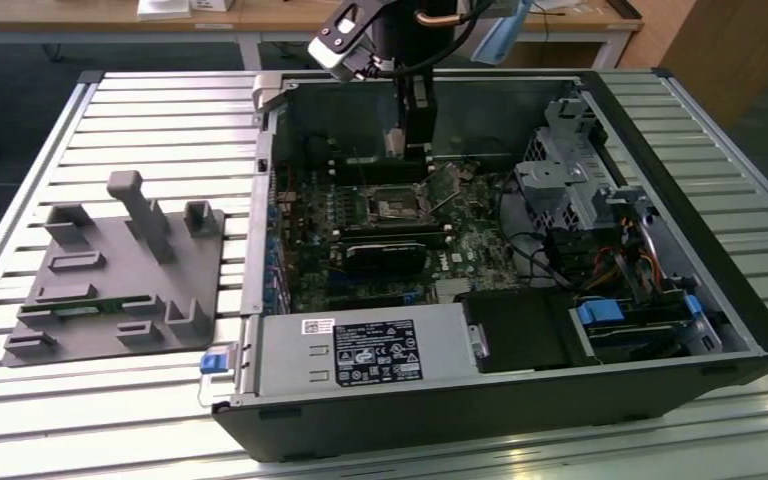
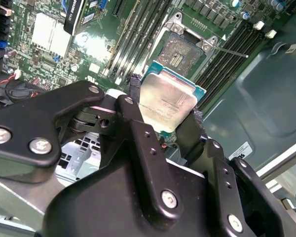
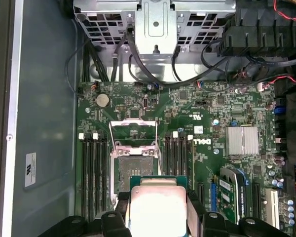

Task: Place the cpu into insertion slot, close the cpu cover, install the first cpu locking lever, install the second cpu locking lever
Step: 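Place the cpu into insertion slot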

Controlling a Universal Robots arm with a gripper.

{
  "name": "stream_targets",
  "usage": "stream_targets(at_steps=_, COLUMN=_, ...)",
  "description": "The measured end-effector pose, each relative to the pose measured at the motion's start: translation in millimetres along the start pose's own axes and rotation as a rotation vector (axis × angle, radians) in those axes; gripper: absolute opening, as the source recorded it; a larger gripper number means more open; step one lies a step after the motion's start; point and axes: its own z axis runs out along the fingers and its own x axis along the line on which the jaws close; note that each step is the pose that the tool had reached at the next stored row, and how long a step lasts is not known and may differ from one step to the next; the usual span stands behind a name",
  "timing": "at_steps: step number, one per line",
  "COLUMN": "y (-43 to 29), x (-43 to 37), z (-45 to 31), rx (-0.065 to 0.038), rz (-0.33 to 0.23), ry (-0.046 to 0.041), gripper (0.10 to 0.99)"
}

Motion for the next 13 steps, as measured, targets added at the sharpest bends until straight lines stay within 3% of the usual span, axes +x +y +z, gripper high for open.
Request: stream_targets(at_steps=13, y=-1.0, x=2.9, z=10.8, rx=0.0, rz=-0.001, ry=0.0008, gripper=0.537)
